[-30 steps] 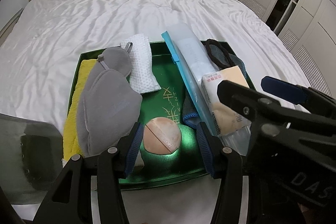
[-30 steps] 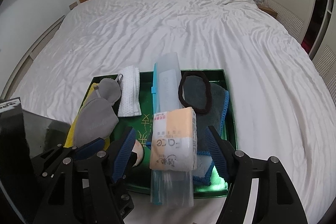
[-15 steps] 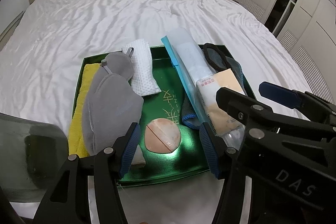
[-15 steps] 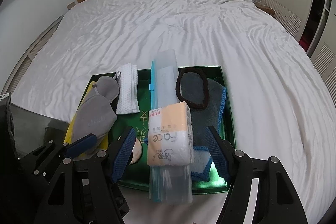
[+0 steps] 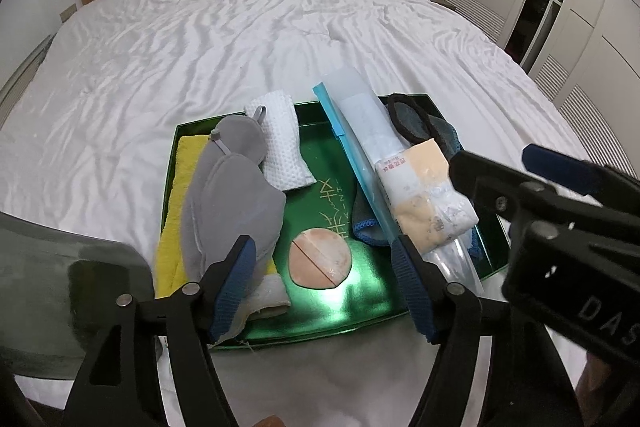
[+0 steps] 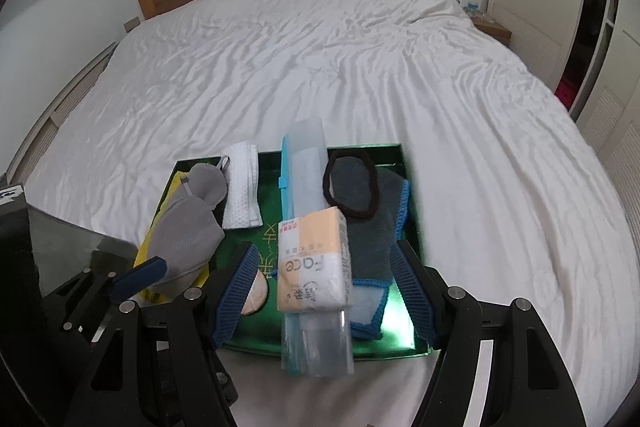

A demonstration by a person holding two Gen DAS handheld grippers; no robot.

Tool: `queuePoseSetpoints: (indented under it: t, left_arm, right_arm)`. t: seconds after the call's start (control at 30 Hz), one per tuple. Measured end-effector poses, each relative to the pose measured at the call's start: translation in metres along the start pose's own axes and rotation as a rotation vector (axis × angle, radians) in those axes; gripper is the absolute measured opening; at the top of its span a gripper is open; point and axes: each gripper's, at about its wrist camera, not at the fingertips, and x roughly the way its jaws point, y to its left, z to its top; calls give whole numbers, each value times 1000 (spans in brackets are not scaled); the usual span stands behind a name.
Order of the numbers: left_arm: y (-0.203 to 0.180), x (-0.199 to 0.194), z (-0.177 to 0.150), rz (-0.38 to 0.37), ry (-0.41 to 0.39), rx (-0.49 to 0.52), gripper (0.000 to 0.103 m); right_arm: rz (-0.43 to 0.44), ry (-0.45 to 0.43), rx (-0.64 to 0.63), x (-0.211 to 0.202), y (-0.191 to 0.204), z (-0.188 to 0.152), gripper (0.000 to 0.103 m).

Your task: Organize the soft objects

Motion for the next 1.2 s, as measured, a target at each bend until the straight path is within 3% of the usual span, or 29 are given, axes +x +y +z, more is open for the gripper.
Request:
queuePoseSetpoints:
  t: [0.23,0.73,0.77,0.87,1.2]
  left_arm:
    - [-1,-16,-6,2,-18,-2,64]
    - [7,-81,-53,-85,-27,-29,65]
    - [9,-87,-57,-87,-30,-28,67]
    - [16,-109,-67,-95,-46,-26,88]
    - [58,-191,-89,-88,-87,19,89]
  right_arm:
    - [-39,-37,-10,-26,1,-7,71]
    - [-144,-97,-3,-105,3,-43,79]
    - [-152,-95,-6,-111,6,-47,80]
    - [-175,-89,-13,-126,17,-58,81]
    - [-185,-43,-10,-190,76,-96,81]
